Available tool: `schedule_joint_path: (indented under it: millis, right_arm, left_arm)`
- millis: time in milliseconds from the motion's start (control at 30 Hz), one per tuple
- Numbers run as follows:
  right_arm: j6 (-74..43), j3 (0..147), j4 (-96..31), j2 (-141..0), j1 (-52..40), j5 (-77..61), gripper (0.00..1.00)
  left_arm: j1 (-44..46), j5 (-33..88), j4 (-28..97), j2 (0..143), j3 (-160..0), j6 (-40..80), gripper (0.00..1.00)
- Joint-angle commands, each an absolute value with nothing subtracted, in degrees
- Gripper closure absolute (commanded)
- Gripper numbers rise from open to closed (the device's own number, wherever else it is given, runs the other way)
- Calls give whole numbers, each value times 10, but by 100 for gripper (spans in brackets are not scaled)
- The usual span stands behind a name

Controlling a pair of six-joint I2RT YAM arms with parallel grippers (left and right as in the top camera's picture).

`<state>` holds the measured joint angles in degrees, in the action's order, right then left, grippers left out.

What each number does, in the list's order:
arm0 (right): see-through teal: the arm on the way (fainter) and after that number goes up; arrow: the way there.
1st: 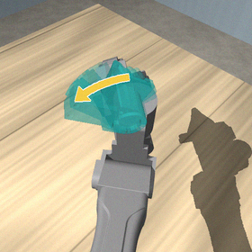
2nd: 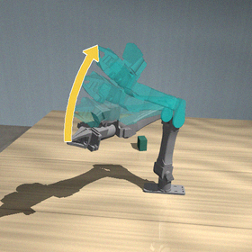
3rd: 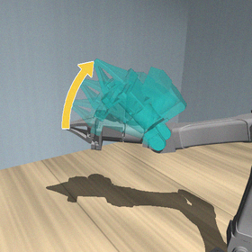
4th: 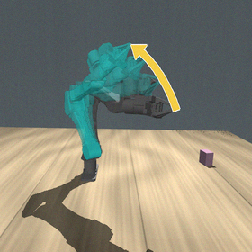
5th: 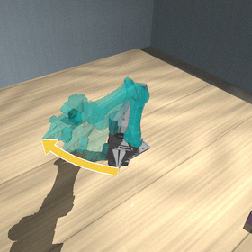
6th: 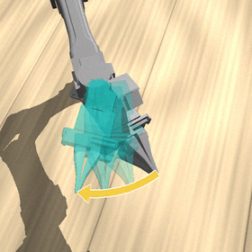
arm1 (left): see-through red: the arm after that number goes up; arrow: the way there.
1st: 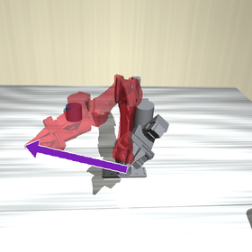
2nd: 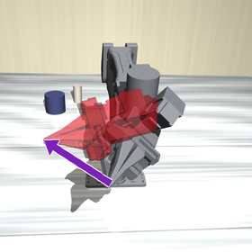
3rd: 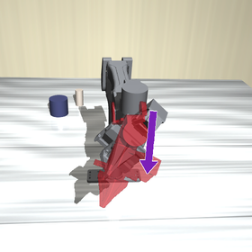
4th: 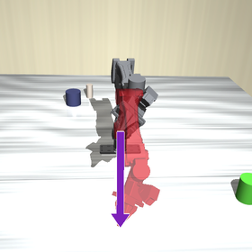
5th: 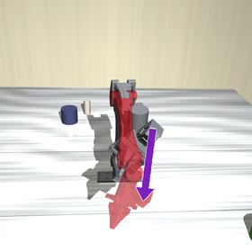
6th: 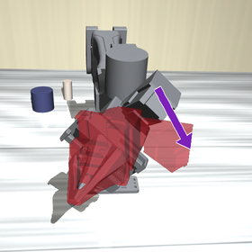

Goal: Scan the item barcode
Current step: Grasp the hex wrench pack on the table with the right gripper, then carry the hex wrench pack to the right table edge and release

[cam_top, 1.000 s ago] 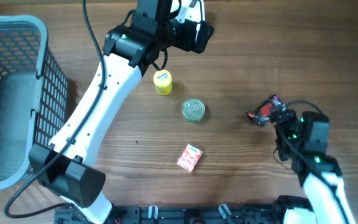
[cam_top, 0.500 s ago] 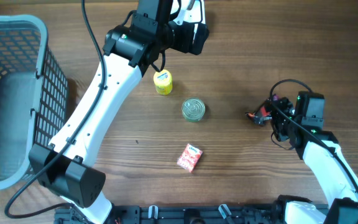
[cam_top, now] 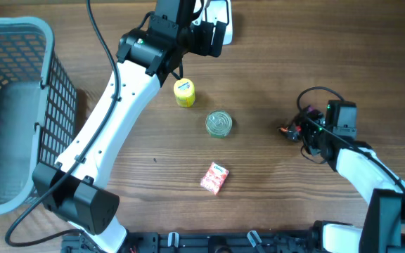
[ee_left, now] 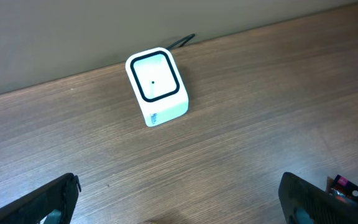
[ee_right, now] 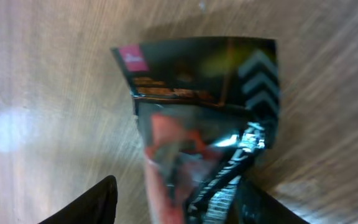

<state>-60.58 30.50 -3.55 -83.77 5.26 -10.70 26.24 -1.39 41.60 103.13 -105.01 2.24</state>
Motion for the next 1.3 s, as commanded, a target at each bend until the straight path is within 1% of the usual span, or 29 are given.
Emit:
schedule_joint_path:
  millis: [0, 33, 67, 100, 133, 200, 333, 467, 567, 633, 733, 800, 833, 900, 967, 1033, 1100, 1167, 1267]
  right_arm:
    - [-616, 313, -30, -857, 43, -121, 53]
    - [-616, 313, -28, -857, 43, -121, 59]
    - [-614, 313, -27, -857, 43, -121, 69]
    - [-614, 313, -23, -857, 43, -121, 76]
    - [-613, 313, -21, -857, 43, -121, 81]
    - [-596, 313, -10, -856, 43, -121, 87]
    - [-565, 313, -4, -856, 43, -121, 94]
    - [-529, 313, 33, -848, 50, -121, 95]
    - [-503, 313, 36, -813, 88, -119, 95]
    - [-469, 313, 36, -775, 144, -118, 95]
    - [-465, 313, 36, -749, 232, -106, 95]
    - [-470, 313, 36, -748, 303, -95, 95]
    - [-504, 313, 40, -748, 346, -74, 95]
    - [-510, 313, 84, -748, 380, -55, 95]
    - [-515, 313, 139, -752, 387, 10, 95]
    - [-561, 313, 194, -774, 387, 92, 95]
    - [-572, 313, 251, -808, 387, 154, 95]
    - [-574, 313, 286, -843, 387, 176, 95]
    - [-573, 314, 385, -911, 388, 164, 93]
  left_arm:
    - [255, -27, 415, 1028, -1052, 18, 0]
    - [253, -27, 415, 1028, -1052, 18, 0]
    - [250, -27, 417, 1028, -1052, 18, 0]
    - [248, -27, 421, 1028, -1052, 18, 0]
    - [248, -27, 425, 1028, -1052, 18, 0]
    - [248, -27, 434, 1028, -1052, 18, 0]
    - [248, -27, 438, 1028, -1052, 18, 0]
    - [248, -27, 438, 1029, -1052, 20, 0]
    - [248, -26, 438, 1029, -1052, 25, 0]
    - [248, -24, 437, 1029, -1052, 42, 0]
    - [252, -24, 437, 1029, -1052, 55, 0]
    - [259, -24, 438, 1029, -1052, 55, 0]
    - [268, -24, 438, 1029, -1052, 55, 0]
    - [281, -25, 438, 1029, -1052, 55, 0]
    - [293, -25, 438, 1029, -1052, 54, 0]
    - [298, -25, 440, 1029, -1052, 55, 0]
    - [299, -25, 445, 1029, -1052, 68, 0]
    - [299, -25, 448, 1030, -1052, 67, 0]
    - [299, -25, 453, 1032, -1052, 70, 0]
